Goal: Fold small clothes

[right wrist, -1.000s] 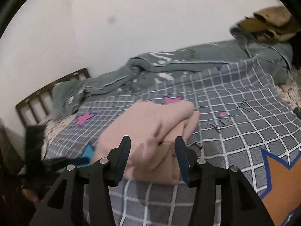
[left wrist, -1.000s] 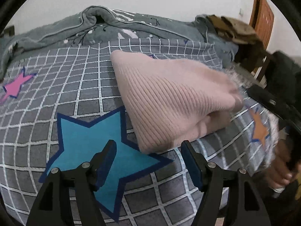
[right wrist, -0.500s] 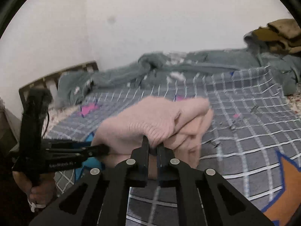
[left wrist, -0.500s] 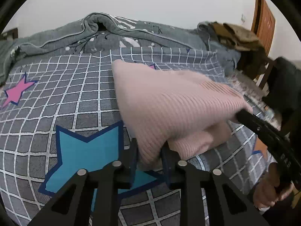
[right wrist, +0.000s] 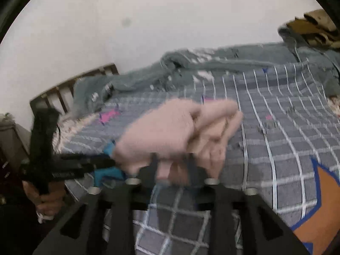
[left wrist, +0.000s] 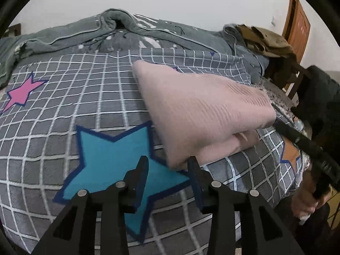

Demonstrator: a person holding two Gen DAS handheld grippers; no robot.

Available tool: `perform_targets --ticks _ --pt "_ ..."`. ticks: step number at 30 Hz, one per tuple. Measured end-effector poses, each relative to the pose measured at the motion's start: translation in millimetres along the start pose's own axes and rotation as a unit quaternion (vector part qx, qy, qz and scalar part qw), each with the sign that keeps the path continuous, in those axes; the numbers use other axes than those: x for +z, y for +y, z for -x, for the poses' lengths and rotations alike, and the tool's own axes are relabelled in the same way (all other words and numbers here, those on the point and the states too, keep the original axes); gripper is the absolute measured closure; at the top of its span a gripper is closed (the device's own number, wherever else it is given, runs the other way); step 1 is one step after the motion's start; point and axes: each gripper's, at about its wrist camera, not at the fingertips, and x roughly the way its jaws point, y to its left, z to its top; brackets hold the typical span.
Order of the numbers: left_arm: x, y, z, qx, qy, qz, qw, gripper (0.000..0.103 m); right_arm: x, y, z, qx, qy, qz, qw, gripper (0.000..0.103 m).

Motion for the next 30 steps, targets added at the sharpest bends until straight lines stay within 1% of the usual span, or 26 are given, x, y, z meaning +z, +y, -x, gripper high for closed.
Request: perform_targets --ticks 2,3,5,6,7,8,9,10,11,12,13,14,15,16,18,19,22,24,25,28,30 --pt "0 10 5 0.014 -0.009 0.008 0.9998 0.066 12 1 0 -0.002 -0.017 -0.003 1.0 0.058" --pt "2 14 6 0.019 -0.012 0.012 0.9997 0.066 20 0 -3 -0.007 -0.019 -0.01 1.0 0.058" --pt "8 25 7 0.022 -0.017 0.03 0.9992 0.066 33 -5 -15 -0.018 -0.017 -0.021 0.999 0.058" --pt "12 30 6 0.022 -0.018 0.037 0.9989 0.066 40 -8 -23 -0.031 -0.01 -0.026 0.999 0.058" --pt "16 34 6 0.022 -0.02 0.044 0.9986 0.066 49 -13 -39 -0.056 0.01 -0.032 0.998 0.058" --pt "20 37 6 0.022 -0.023 0.049 0.9983 0.065 54 -17 -49 -0.07 0.025 -0.039 0.996 0.058" --pt "26 39 5 0.023 -0.027 0.053 0.998 0.061 59 -21 -62 -0.082 0.045 -0.048 0.994 0.058" --pt "32 41 5 0.023 -0.033 0.055 0.9977 0.047 63 -27 -81 -0.089 0.077 -0.061 0.991 0.059" --pt "37 43 5 0.021 -0.042 0.057 0.9973 0.037 62 -30 -90 -0.092 0.093 -0.068 0.989 0.075" --pt "43 43 6 0.016 -0.054 0.058 0.9967 0.037 60 -31 -93 -0.085 0.093 -0.067 0.99 0.089" --pt "48 43 5 0.013 -0.058 0.057 0.9966 0.037 59 -30 -86 -0.072 0.073 -0.056 0.993 0.09" --pt "56 43 2 0.008 -0.059 0.056 0.9967 0.037 56 -32 -74 -0.061 0.039 -0.048 0.996 0.09" --pt "61 44 0 0.003 -0.06 0.056 0.9966 0.037 52 -38 -60 -0.048 0.013 -0.054 0.997 0.09" --pt "67 44 -4 -0.002 -0.062 0.057 0.9964 0.037 50 -44 -57 -0.048 0.013 -0.065 0.997 0.09" --pt "78 43 -14 -0.007 -0.063 0.06 0.9961 0.037 40 -58 -71 -0.079 0.06 -0.083 0.992 0.09" --pt "84 41 -21 -0.006 -0.058 0.062 0.9963 0.037 32 -65 -81 -0.094 0.084 -0.086 0.988 0.09" --pt "98 35 -39 -0.012 -0.046 0.06 0.9971 0.037 36 -71 -80 -0.076 0.075 -0.105 0.989 0.083" --pt "104 33 -50 -0.024 -0.034 0.06 0.9973 0.037 45 -67 -82 -0.075 0.07 -0.09 0.991 0.069" --pt "107 32 -57 -0.031 -0.025 0.063 0.9972 0.037 49 -65 -86 -0.076 0.071 -0.083 0.991 0.067" --pt "112 29 -75 -0.047 -0.001 0.071 0.9964 0.037 63 -62 -111 -0.088 0.101 -0.064 0.989 0.06" --pt "109 27 -83 -0.051 0.006 0.071 0.9961 0.037 68 -65 -126 -0.096 0.121 -0.055 0.986 0.052"
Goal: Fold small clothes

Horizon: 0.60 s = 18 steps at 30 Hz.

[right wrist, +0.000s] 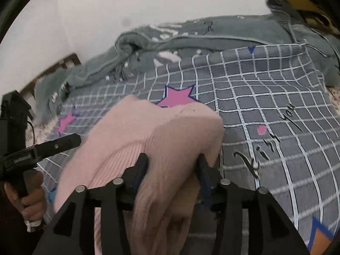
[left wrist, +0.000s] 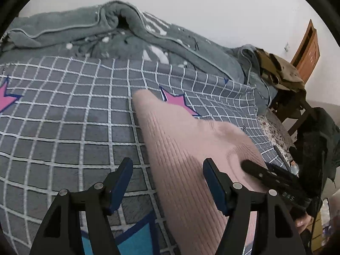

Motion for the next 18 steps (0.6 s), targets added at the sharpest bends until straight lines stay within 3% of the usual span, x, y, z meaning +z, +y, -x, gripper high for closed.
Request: perform_targets --ticks 4,18 --pt "-6 1 -9 -0.009 0.006 0.003 0.9999 0.035 -8 -13 -14 -0.004 0.015 -0.015 1.0 0.041" --pt "-7 -18 -12 0.027 -0.003 -0.032 0.9991 0.035 -17 -21 -10 0.009 0.019 -0.036 0.999 0.04"
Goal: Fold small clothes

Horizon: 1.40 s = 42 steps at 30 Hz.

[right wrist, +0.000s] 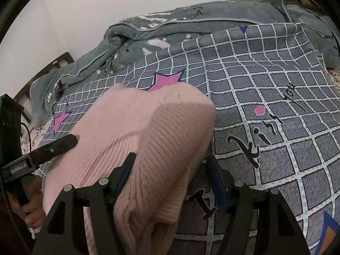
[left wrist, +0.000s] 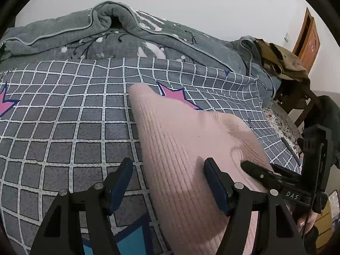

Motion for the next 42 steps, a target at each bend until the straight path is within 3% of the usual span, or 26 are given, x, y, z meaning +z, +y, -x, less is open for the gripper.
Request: perform_targets --ticks 11,42 --pt "-3 -12 -2 0.013 -0.004 -0.022 0.9997 0.035 -5 -1 6 -0.002 -0.006 -0.001 1.0 0.039" --pt "-4 -13 -3 0.009 -0.001 -0.016 0.9998 0.034 -5 0 8 0.001 -0.006 -0.003 1.0 0.039"
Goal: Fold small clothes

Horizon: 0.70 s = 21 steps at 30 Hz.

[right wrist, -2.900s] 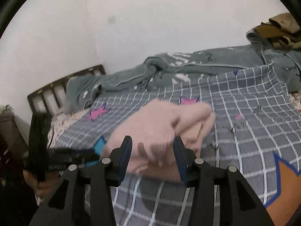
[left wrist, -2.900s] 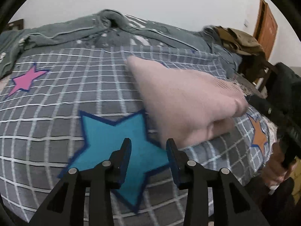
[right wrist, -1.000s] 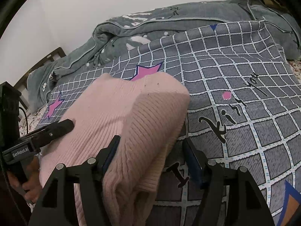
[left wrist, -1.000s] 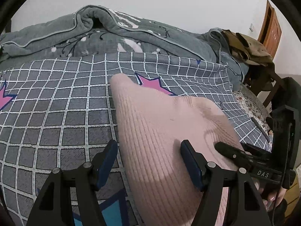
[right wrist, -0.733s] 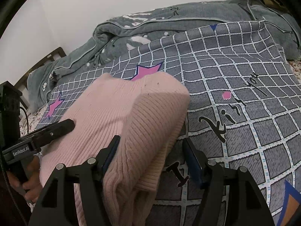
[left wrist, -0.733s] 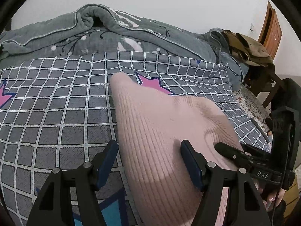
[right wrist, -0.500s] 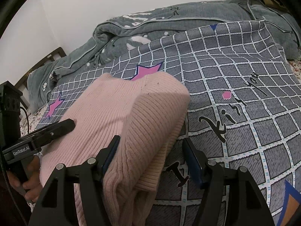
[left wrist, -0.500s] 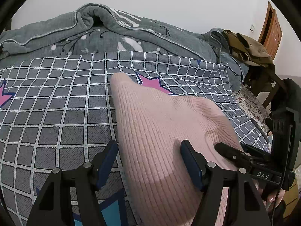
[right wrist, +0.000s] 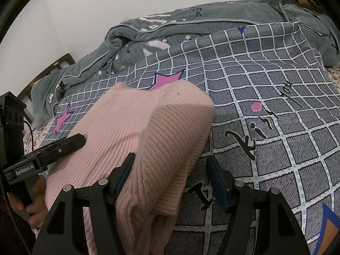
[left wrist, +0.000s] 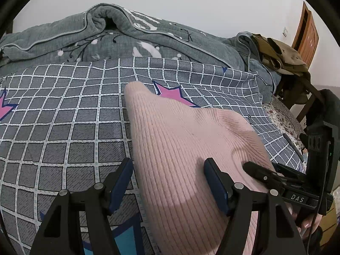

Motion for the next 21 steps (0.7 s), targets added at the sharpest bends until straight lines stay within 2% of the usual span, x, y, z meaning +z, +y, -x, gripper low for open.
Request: perform_targets --ticks 21 --pt "-1.9 3.3 -2.2 -0.006 0.004 0.008 0.9999 0.034 0.0 0.5 1.2 0.007 0.007 0.001 1.0 0.038"
